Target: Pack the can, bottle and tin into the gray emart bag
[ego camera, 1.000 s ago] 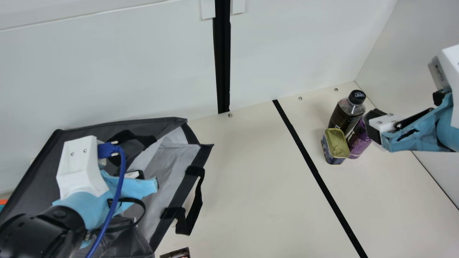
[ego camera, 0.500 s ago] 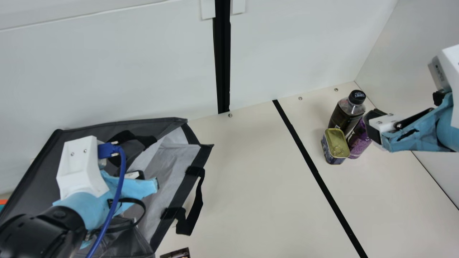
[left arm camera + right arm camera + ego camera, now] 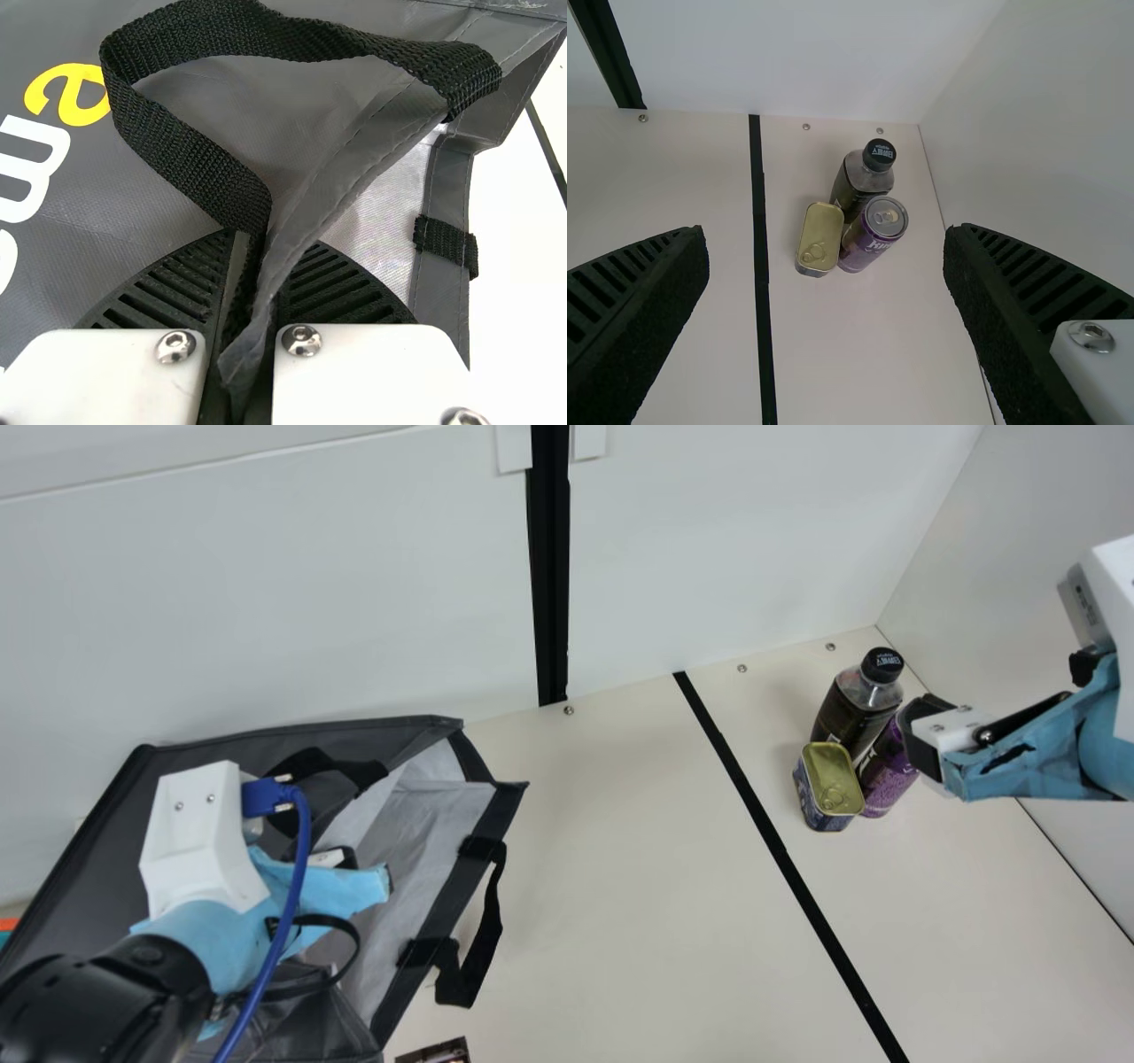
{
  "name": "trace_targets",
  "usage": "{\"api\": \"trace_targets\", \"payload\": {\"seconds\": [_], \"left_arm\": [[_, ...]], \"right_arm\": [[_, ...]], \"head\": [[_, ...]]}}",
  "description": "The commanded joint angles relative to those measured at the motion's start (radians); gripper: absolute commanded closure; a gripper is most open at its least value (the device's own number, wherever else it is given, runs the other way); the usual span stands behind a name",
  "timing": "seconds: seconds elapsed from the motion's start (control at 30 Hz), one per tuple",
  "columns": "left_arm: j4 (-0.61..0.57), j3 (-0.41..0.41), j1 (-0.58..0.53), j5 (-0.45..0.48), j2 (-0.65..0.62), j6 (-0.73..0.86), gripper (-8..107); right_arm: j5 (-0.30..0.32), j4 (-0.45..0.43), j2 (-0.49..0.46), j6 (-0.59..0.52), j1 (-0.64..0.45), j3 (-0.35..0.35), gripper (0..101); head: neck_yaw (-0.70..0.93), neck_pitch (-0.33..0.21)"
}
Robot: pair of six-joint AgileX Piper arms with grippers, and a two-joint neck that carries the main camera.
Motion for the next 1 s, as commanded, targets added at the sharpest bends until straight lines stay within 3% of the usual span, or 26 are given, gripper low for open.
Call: {"api": "trace_targets", "payload": {"seconds": [0.0, 0.53, 0.97], "left_arm": [[0.0, 0.0, 0.0, 0.0, 0.0, 0.0, 89], [0.0, 0.0, 0.0, 0.0, 0.0, 0.0, 89], [0.0, 0.0, 0.0, 0.0, 0.0, 0.0, 89]], "right_arm": [[0.0, 0.0, 0.0, 0.0, 0.0, 0.0, 10], [0.0, 0.0, 0.0, 0.0, 0.0, 0.0, 10], [-0.001, -0.058, 0.031, 0.034, 0.024, -0.02, 10]], "head": [[-0.001, -0.023], [-0.001, -0.023], [-0.001, -0.023]]}}
